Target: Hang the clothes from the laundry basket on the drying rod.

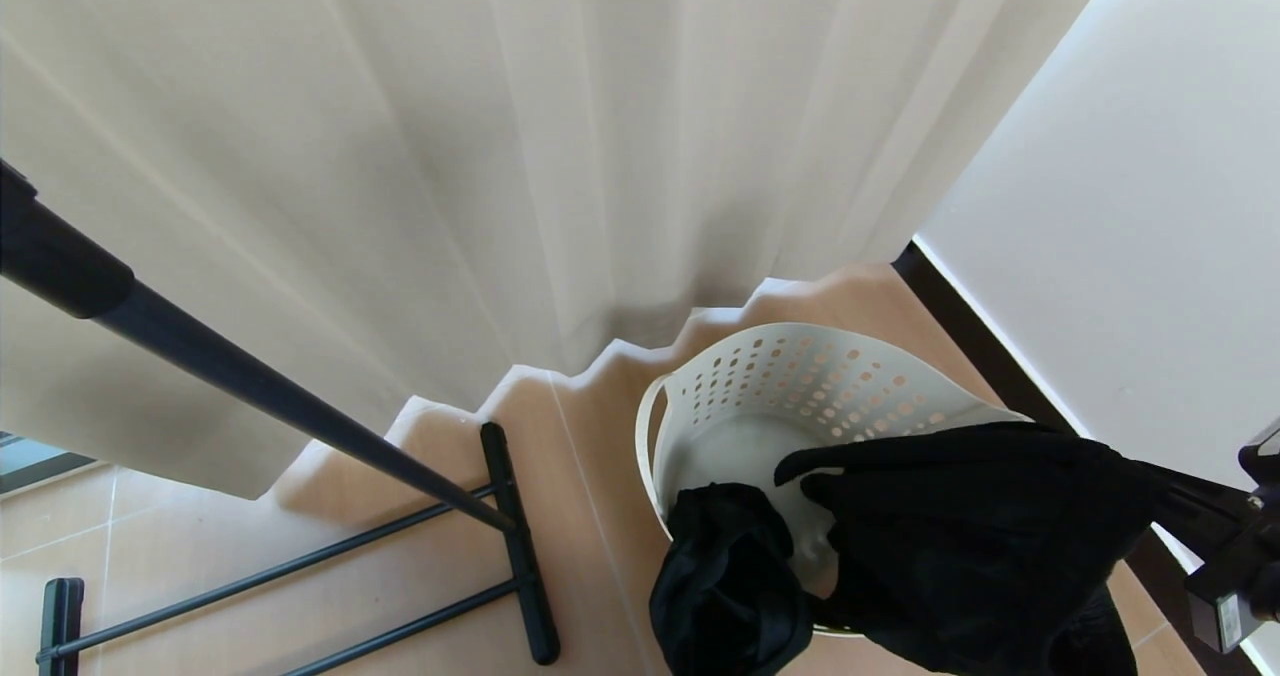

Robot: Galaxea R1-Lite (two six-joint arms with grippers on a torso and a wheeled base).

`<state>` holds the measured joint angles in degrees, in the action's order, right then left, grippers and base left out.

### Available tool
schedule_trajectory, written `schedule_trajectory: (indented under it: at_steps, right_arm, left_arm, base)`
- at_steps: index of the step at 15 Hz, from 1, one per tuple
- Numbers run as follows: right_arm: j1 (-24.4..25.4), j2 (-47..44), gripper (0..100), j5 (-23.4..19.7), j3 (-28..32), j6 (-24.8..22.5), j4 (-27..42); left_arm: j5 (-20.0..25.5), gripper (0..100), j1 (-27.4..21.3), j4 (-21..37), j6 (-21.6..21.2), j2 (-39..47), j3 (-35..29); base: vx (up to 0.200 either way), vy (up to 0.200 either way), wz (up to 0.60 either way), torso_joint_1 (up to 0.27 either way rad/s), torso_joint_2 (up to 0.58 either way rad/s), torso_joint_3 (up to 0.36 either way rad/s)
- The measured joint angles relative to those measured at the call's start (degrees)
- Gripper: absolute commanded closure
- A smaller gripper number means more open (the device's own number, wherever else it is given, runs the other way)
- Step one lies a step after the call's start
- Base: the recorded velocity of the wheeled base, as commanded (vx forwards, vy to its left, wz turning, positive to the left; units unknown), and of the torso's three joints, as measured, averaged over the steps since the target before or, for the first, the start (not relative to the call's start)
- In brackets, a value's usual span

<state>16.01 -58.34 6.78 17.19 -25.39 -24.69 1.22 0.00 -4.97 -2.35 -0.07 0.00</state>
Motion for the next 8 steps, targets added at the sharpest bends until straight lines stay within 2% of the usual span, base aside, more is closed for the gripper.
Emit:
schedule_trajectory:
  at_steps: [8]
  right_arm:
    - [-0.2,1.0,100,-0.1,-0.7,0.1,-0.2]
  left_arm:
    - [0.0,0,0.0,0.0,0.2,0.0,0.0]
  base:
    - [0.0,0.0,0.0,-0.004,0.0,0.188]
